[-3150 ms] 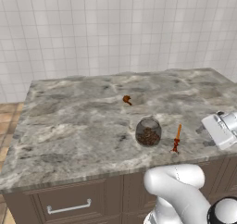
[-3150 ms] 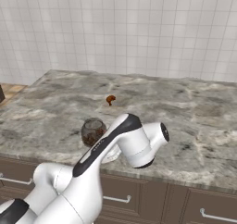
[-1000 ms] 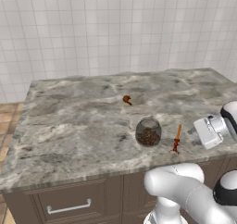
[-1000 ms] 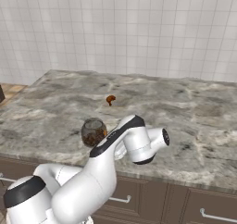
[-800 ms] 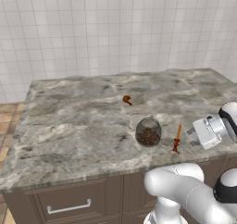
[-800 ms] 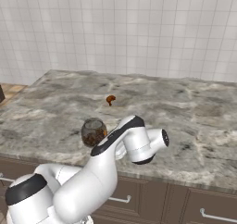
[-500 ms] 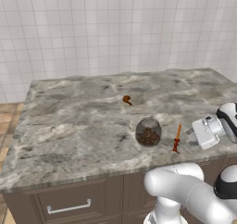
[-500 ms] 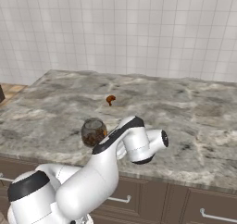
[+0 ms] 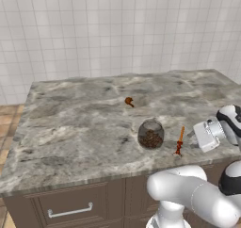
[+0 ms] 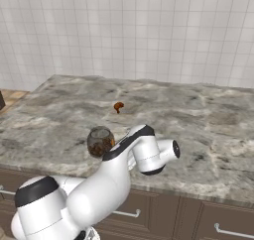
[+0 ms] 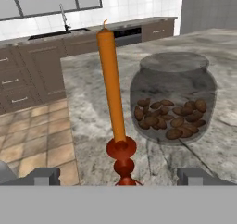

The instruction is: Pick the jar and candle from the dining table and place them in the open cabinet. Close the cabinet after placing the objects.

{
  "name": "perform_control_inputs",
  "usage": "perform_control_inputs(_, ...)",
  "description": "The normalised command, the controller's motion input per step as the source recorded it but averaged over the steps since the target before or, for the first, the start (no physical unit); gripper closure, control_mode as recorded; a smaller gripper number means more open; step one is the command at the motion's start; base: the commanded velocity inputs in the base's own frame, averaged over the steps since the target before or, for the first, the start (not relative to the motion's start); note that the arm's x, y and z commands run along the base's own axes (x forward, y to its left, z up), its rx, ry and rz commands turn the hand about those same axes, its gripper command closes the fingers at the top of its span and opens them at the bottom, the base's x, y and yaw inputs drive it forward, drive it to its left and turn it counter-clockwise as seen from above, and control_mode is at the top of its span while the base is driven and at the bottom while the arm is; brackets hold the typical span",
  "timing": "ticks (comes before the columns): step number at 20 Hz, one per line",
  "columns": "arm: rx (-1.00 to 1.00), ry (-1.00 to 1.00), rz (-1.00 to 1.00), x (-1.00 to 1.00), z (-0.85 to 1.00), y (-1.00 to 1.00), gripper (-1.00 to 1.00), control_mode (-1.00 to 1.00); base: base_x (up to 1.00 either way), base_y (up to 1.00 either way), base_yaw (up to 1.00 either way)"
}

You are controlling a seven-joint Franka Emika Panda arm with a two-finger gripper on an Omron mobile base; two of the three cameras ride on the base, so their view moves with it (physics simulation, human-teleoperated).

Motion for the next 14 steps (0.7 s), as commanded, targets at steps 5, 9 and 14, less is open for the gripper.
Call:
perform_control_inputs(5, 0.0, 0.0, 0.0, 0.12, -0.12, -0.01, -1.0, -1.0, 0.0, 0.0, 0.0)
perform_control_inputs(9, 0.0, 0.0, 0.0, 0.1, -0.12, 0.0, -1.0, -1.0, 0.0, 0.0, 0.0)
perform_control_inputs(14, 0.05, 0.0, 0.0, -0.08, -0.05, 0.0, -1.0, -1.0, 0.0, 0.0, 0.0)
